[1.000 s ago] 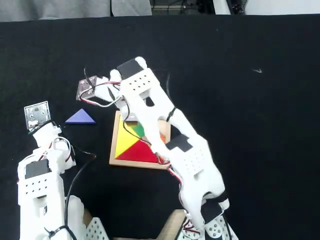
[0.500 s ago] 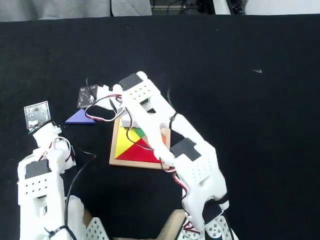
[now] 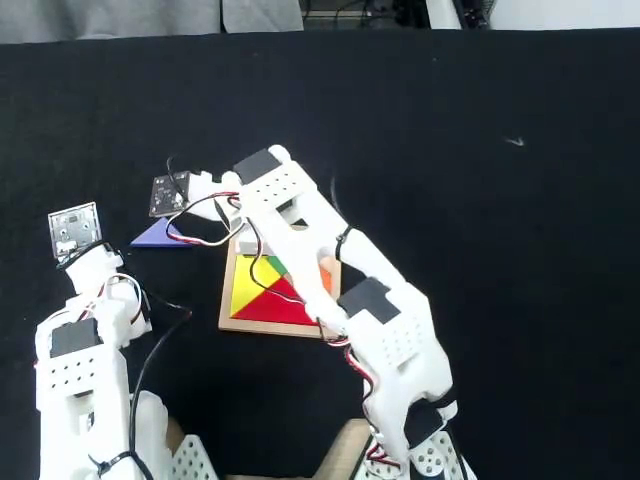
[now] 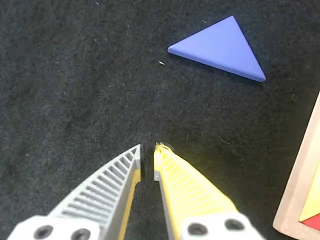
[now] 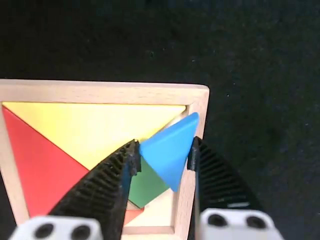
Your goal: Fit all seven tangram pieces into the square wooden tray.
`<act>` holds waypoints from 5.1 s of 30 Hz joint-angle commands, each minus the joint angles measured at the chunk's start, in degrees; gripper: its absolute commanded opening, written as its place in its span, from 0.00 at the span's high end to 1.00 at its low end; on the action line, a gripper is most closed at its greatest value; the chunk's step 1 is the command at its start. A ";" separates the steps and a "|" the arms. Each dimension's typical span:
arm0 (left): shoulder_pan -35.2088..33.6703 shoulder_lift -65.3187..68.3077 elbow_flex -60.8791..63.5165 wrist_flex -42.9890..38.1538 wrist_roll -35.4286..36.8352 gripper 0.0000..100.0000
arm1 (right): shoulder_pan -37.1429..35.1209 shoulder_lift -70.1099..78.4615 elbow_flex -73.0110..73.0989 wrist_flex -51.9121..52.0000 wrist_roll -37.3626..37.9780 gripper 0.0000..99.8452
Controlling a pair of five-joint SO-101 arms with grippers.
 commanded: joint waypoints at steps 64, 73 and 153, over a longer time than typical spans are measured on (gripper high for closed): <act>-7.16 -0.62 -2.24 2.64 0.62 0.94 | 29.71 -79.34 66.07 -16.88 -37.19 0.99; -2.24 -0.79 -1.63 2.29 -0.62 0.94 | 29.71 -79.34 86.11 -38.86 -41.93 0.99; 9.89 68.13 -62.46 17.49 -8.70 0.78 | 29.54 -79.34 92.35 -46.86 -41.67 0.99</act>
